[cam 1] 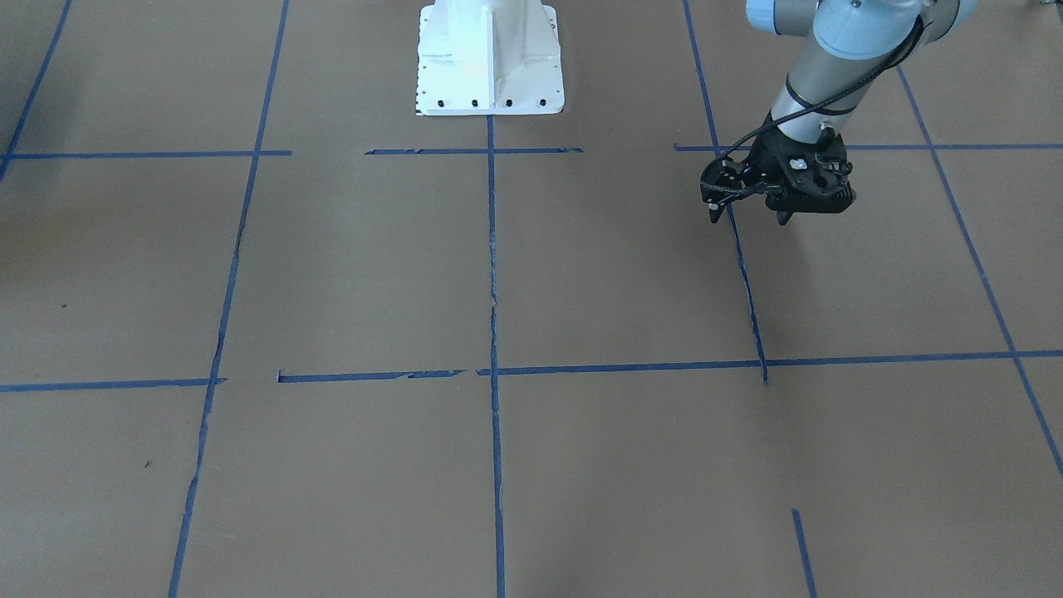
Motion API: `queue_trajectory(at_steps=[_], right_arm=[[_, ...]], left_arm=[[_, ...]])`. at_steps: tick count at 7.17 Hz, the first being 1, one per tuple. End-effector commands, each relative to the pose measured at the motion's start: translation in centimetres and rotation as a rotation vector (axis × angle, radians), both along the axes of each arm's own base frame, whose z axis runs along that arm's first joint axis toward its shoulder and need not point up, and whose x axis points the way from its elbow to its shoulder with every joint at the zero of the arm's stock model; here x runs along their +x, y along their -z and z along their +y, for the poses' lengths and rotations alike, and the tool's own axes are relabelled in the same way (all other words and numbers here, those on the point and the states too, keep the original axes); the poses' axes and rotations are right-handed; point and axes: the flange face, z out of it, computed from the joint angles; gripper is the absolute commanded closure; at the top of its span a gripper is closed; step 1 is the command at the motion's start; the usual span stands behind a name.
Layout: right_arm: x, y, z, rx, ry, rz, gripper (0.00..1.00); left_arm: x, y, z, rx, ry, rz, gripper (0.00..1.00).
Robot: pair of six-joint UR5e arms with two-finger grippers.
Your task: Left arm hands cup to right arm to dump lemon
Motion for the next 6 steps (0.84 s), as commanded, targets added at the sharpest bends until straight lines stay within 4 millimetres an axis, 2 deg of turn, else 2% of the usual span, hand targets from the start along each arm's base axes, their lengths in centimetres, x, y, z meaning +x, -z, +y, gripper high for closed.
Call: queue_trajectory(at_steps=[1,3,6], right_arm=[[1.16,-1.25,0.35,-0.038,-0.044,-0.225,0.97],[1.62,-1.55,1.17,-0.028,-0.027,-0.337,0.96],[1.51,-1.22,0.52,-0.053,0.003,-0.487,0.95]], left_arm=[[0.09,0.09,0.16,-0.01,-0.013,0.011,0.0],[0.2,0.12,0.43,-0.028,-0.033,0.027,0.0],[0.17,0.16,0.46,-0.027,-0.034,0.027,0.0]])
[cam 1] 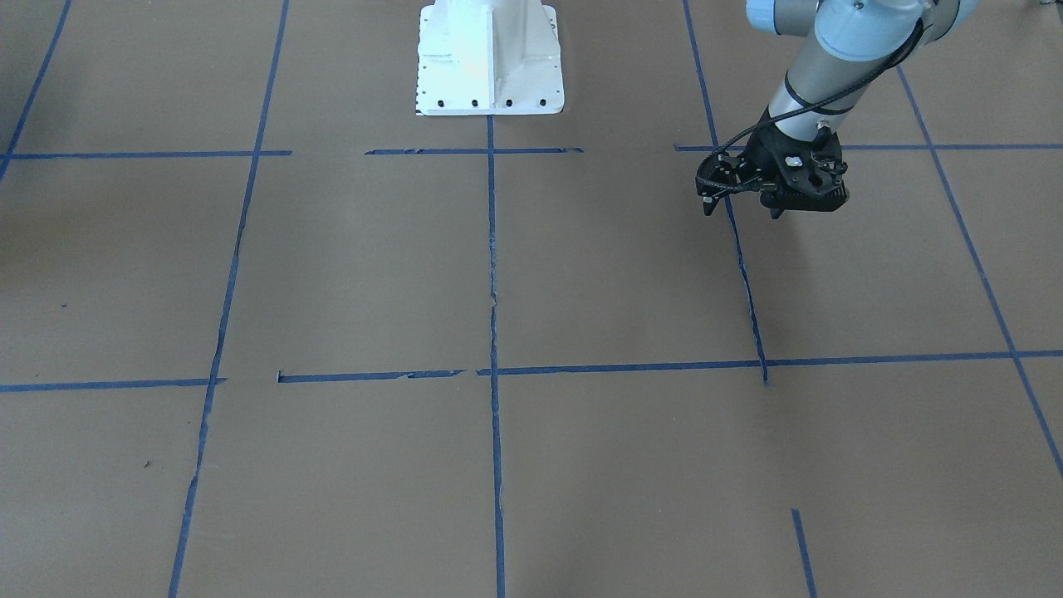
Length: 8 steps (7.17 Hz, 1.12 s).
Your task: Left arm hands cup to right arm to dump lemon
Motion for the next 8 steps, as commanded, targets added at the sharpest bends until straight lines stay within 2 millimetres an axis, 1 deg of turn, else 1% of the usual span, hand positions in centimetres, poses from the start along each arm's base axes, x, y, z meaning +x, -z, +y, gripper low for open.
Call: queue_trajectory(at_steps=[1,3,6,8], right_arm=[[0.03,0.08,-0.16,-0.014,0.025,-0.098,0.95],[0.47,0.11,-0.32,-0.037,0.018,-0.228,0.95],[0.91,0.18,0.09,-0.032,0.033,-0.358,0.95],[1.03,0.12,0.09,-0.038,0.033,-0.39,0.94]], left_arm=[[0.02,-0.04,-0.01,0.0,-0.001,-0.001,0.0],[-0.01,0.02,0.01,0.001,-0.001,0.0,0.0],[-0.1,0.09,-0.01,0.002,0.0,0.002,0.0],[-0.21,0.33,0.1,0.005,0.001,0.005,0.0]])
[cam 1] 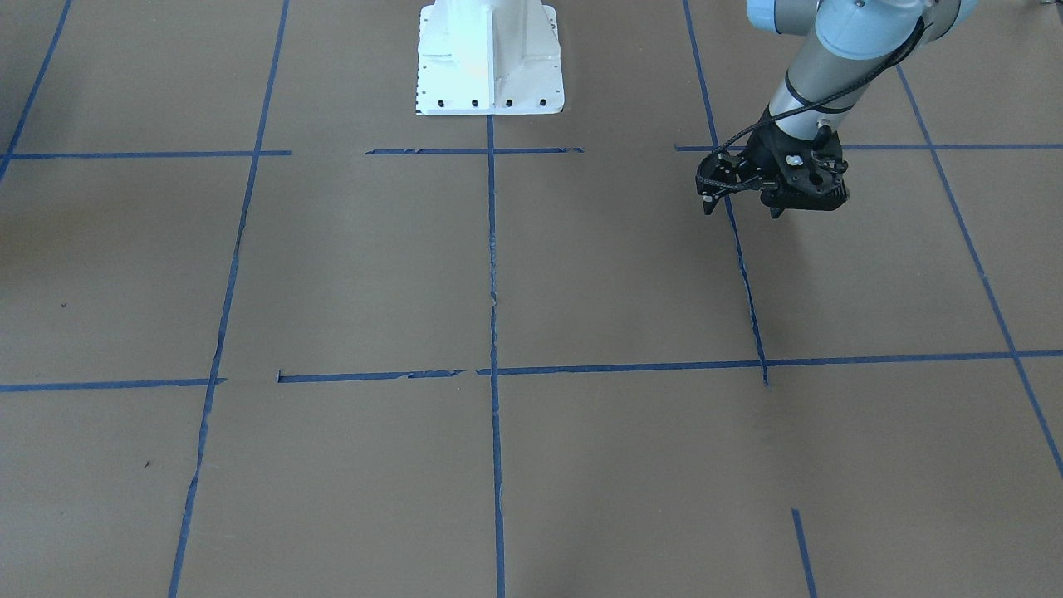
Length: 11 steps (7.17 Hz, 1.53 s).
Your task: Left arm hands cup to right arm to dump lemon
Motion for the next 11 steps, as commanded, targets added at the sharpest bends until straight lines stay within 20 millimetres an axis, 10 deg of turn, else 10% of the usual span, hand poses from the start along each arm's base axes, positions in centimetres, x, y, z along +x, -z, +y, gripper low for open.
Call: queue_trajectory(at_steps=[1,5,11], right_arm=[[0.1,0.0,0.0,-0.003,0.001,-0.015,0.91],[0.0,-0.2,0.1,-0.014,-0.004,0.038,0.94],[-1.7,-0.8,1.1,0.139,-0.078,0.868,0.97]], left_arm=[[-0.1,0.2,0.1,0.001,0.001,0.002,0.0],[-0.1,0.0,0.1,-0.001,0.0,-0.001,0.0],[0.2,-0.4,-0.1,-0.004,-0.002,-0.006,0.0]])
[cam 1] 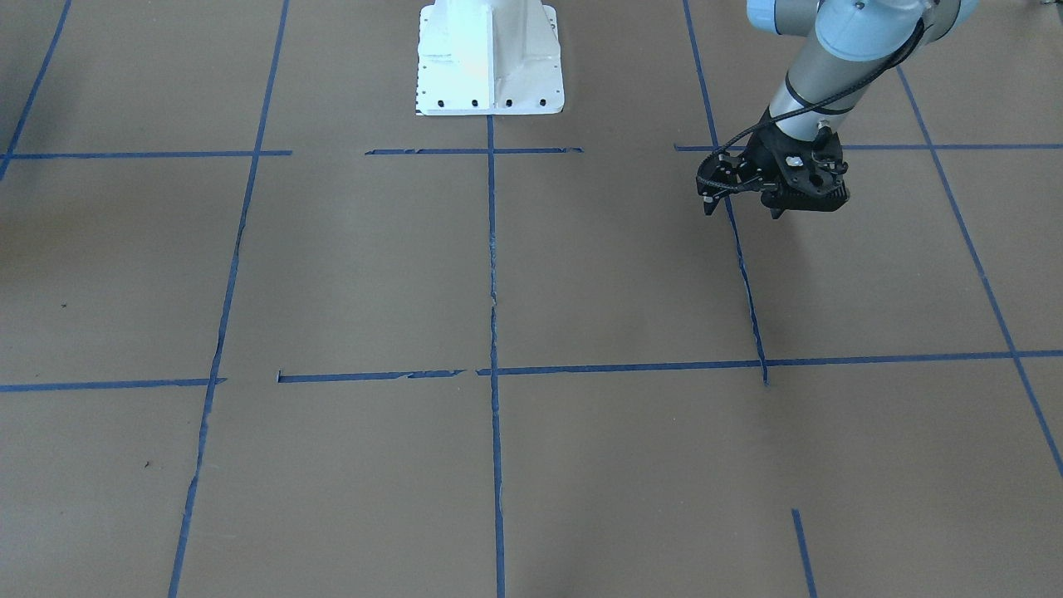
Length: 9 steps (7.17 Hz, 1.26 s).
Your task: Left arm hands cup to right arm to dump lemon
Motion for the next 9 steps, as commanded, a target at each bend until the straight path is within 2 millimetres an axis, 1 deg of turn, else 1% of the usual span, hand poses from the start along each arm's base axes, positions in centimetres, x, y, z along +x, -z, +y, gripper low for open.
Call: queue_trajectory(at_steps=[1,2,3,4,5,6,7,8,9], right_arm=[[-0.5,-0.3,0.2,0.048,-0.02,0.282,0.99],[-0.9,-0.3,0.0,0.066,-0.009,0.368,0.99],[-1.4,0.4,-0.6,0.096,-0.004,0.471,0.99],[-1.5,1.0,-0.2,0.119,0.003,0.605,1.0],[-1.7,1.4,-0.5,0.131,-0.007,0.72,1.0],[-2.1,2.2,-1.4,0.149,-0.008,0.798,1.0],[-3.0,5.1,-3.1,0.175,0.014,0.842,1.0],[-3.8,6.9,-4.5,0.2,0.042,0.95,1.0],[-4.5,7.9,-6.3,0.234,0.041,1.099,1.0]], left_arm=[[0.0,-0.1,-0.1,-0.001,0.0,-0.002,0.0],[0.0,-0.3,-0.1,-0.003,0.0,-0.004,0.0],[0.0,-0.3,-0.1,-0.003,0.0,-0.004,0.0],[0.0,-0.3,-0.1,-0.003,0.0,-0.004,0.0],[0.0,-0.3,-0.1,-0.003,0.0,-0.004,0.0],[0.0,-0.3,-0.1,-0.004,0.0,-0.005,0.0],[0.0,-0.3,0.0,-0.003,0.0,-0.004,0.0],[0.0,-0.4,-0.1,-0.005,0.0,-0.006,0.0],[0.0,-0.5,0.0,-0.007,-0.001,-0.009,0.0]])
